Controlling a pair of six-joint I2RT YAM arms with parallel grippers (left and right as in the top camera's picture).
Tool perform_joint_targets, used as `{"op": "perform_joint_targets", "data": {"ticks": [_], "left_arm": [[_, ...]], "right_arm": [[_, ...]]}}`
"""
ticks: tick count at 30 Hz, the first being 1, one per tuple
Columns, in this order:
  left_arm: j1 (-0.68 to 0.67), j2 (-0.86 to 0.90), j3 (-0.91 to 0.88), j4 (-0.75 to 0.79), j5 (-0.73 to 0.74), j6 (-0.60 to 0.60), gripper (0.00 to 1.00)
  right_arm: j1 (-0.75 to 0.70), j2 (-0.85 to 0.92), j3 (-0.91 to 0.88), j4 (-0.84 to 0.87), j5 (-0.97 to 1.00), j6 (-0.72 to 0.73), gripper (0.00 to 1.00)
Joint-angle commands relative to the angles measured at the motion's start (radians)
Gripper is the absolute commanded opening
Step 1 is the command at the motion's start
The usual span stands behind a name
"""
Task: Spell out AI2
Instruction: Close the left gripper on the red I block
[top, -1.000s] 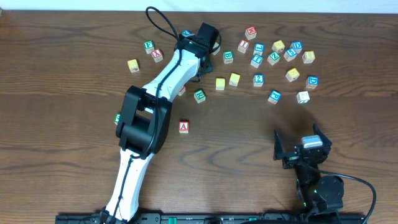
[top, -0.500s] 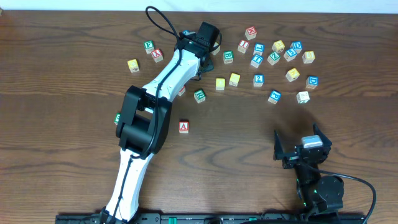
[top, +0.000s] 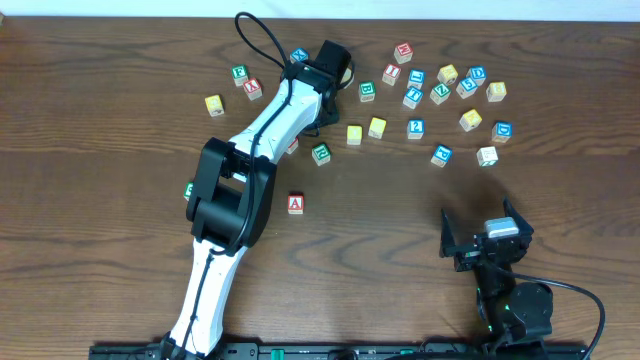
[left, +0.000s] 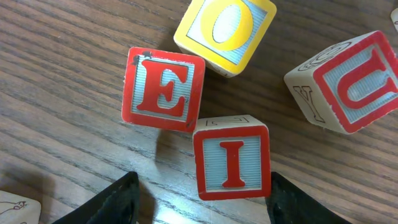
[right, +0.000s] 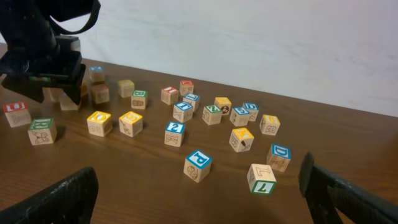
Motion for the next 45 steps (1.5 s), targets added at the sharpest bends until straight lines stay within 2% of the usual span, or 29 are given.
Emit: {"op": "perform_joint_targets", "data": {"ticks": [1,8,41,45], "left_arm": [[-0.002,0.016,0.011,0.013,0.01,-0.009,0.64],[-0.001,0.016,0.011,0.071,0.024,-0.009,0.64],[0.001,0.049,0.011,0.097,0.021,-0.038,0.62],[0.001,0.049,0.011,0.098,0.02,-0.037,0.55]], "right_arm": [[-0.008,-0.005,-0.002,-0.005,0.005,0.011,0.99],[-0.008,-0.005,-0.002,-0.004,0.004,0.011,0.99],[-0.008,-0.005,-0.002,-0.004,0.004,0.011,0.99],[-0.008,-0.005,-0.002,-0.004,0.004,0.011,0.99]]}}
